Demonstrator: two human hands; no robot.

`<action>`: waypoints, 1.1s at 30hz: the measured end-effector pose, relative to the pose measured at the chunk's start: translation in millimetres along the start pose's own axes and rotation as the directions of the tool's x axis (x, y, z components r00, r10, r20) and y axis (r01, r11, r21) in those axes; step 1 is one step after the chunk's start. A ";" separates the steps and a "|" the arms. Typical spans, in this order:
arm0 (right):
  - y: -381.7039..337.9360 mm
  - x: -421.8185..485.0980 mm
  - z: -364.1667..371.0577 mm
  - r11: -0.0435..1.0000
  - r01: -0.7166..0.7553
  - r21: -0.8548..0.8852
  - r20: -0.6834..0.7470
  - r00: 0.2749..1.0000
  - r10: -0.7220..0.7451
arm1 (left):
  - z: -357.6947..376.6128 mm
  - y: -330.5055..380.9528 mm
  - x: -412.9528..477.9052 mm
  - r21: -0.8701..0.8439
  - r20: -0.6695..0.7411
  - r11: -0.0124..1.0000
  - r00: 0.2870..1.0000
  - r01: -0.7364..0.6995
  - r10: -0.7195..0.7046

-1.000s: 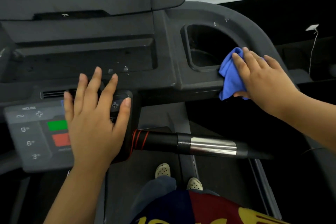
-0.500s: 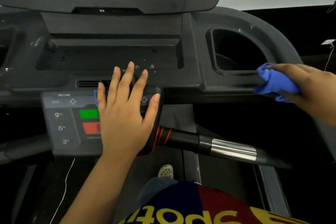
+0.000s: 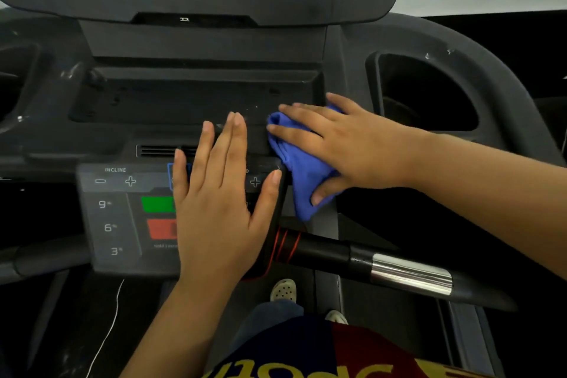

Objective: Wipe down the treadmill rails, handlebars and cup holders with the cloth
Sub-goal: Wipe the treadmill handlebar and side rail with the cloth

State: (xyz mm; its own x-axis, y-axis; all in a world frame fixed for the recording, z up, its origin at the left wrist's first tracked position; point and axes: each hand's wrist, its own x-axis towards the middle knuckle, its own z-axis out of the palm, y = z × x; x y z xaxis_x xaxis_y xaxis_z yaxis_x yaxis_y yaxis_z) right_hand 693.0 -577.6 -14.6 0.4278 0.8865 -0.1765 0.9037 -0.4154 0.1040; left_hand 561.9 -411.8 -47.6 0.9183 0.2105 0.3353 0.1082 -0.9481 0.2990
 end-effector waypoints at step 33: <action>57.7 -146.0 55.1 0.845 -0.534 -0.038 0.000 0.845 0.534 | -1.6 8.0 1.6 0.043 -0.025 0.999 0.999 0.027 -0.026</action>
State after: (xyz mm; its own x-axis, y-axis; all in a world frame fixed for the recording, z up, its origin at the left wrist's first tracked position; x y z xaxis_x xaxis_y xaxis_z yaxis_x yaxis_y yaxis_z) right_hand 683.8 -742.2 -36.8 0.8444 0.5275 -0.0937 0.5343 -0.8162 0.2197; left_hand 563.6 -418.6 -43.2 0.9054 0.2412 0.3494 0.1495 -0.9514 0.2693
